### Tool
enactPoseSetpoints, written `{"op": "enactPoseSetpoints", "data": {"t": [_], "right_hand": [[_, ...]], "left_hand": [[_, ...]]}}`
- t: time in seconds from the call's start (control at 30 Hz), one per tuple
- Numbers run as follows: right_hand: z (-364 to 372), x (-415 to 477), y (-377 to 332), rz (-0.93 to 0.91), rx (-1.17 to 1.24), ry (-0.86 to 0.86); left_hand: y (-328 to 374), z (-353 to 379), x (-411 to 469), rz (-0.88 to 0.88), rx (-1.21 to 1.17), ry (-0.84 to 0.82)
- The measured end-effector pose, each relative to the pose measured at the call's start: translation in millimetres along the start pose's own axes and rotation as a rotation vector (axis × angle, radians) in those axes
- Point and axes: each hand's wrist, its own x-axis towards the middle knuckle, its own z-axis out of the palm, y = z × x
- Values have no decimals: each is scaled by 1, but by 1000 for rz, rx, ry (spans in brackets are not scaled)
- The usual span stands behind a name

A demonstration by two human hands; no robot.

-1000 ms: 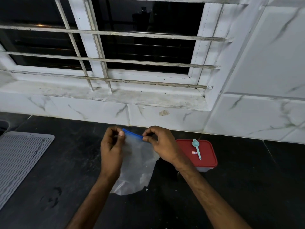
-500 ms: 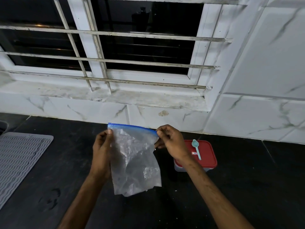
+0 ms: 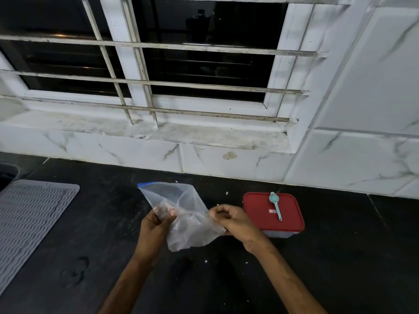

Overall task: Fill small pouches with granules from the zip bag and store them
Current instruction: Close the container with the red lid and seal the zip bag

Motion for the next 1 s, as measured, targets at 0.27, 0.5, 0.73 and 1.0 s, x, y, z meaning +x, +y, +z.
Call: {"op": "enactPoseSetpoints", "data": {"t": [0.27,0.5,0.73,1.0], "right_hand": [[-11,-3,5,-9,146,50],[-34,3,9,-399,-62,149],[-44,11,-3,-496,-219,111],[-57,20,-8,-504,-233,293]], "left_hand": [[-14,-10,5,169,106,10],[13,-42,29,-62,-47,5],[45,-24,51,36,437,-244],[36,-2,65,149,217,164]]}}
